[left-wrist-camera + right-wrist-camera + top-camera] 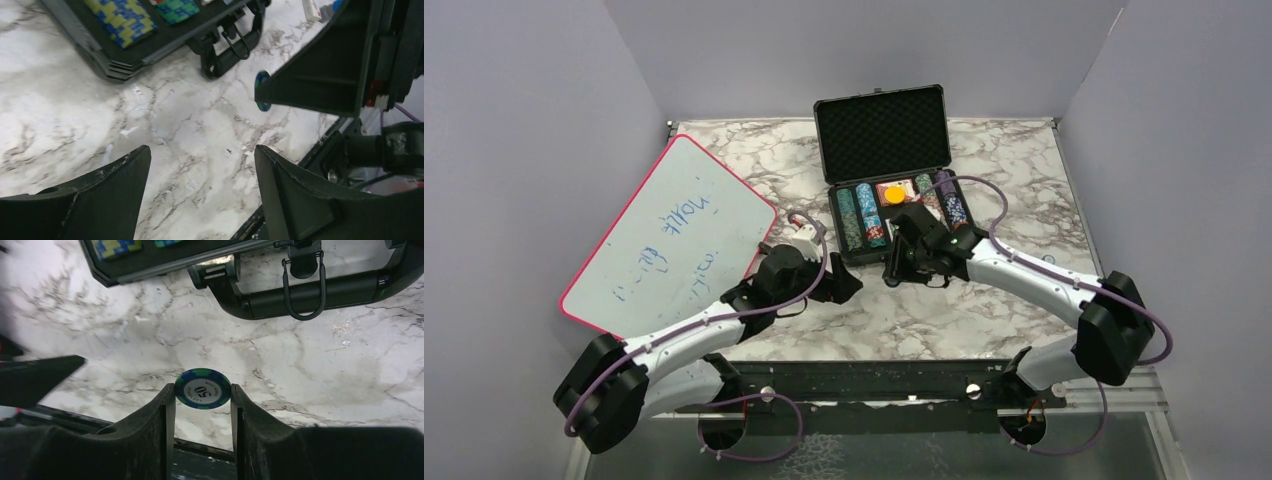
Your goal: Pack up texas hold em set
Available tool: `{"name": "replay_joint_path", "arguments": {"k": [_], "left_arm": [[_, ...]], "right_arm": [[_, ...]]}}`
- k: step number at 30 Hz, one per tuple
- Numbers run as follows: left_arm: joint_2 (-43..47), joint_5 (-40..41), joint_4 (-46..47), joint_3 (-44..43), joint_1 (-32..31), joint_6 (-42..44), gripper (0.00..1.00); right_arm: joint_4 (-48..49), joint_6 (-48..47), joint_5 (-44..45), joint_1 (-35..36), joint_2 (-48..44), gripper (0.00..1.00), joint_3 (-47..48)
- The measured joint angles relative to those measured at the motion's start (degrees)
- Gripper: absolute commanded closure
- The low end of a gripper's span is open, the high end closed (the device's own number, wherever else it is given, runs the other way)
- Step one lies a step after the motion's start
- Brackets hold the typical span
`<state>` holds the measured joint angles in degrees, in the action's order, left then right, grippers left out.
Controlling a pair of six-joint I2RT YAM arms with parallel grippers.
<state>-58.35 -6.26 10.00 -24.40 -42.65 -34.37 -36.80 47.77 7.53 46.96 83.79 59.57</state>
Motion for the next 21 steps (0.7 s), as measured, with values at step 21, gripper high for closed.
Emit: {"name": "replay_joint_path", "arguments": {"k": [21], "left_arm": [[-8.83, -6.10, 20.72, 1.07, -3.72, -12.04, 0.64]], "right_arm": [[10.43, 19.43, -9.86, -2.56, -7.41, 0.64, -5.86]]}}
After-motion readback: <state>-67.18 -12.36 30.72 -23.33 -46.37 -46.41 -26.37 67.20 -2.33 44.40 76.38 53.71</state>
